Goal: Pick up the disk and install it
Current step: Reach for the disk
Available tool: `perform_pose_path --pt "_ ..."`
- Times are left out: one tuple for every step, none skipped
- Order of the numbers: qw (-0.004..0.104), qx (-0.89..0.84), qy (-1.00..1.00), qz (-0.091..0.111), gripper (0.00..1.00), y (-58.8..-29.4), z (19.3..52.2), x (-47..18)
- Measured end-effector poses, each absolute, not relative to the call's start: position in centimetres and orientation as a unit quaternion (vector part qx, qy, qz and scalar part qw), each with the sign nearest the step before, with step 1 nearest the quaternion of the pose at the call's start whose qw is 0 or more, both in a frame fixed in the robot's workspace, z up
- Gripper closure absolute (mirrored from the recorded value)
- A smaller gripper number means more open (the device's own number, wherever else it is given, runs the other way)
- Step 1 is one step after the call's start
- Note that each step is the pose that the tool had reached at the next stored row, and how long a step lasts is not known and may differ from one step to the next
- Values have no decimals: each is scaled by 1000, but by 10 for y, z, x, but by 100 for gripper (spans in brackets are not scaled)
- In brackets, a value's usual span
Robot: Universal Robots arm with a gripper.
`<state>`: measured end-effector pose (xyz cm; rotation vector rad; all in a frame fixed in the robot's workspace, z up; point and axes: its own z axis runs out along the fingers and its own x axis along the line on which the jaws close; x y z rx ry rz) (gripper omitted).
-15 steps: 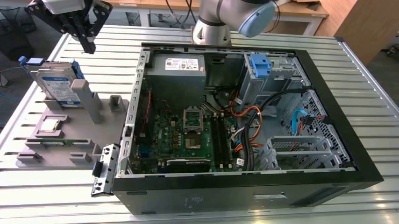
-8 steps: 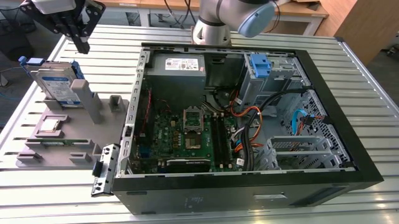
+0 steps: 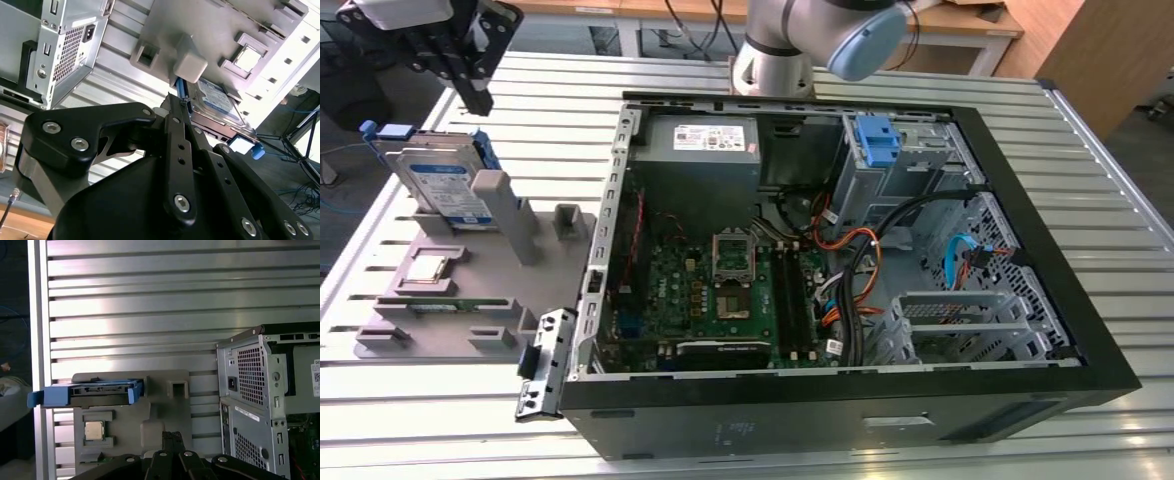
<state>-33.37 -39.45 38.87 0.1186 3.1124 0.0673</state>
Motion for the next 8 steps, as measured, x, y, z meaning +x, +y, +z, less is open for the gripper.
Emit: perform_pose_path --pt "13 38 999 22 89 -394 389 -336" --pt "13 38 999 22 89 -394 388 -338" --pt "13 38 999 22 89 -394 388 -340" --pt "13 38 999 22 89 -394 388 -342" --pt "13 38 999 22 89 -394 388 -344" --pt "13 38 999 22 89 -394 388 -346" --pt "13 38 999 22 89 -394 388 -348" --pt "13 38 999 22 89 -394 388 -350"
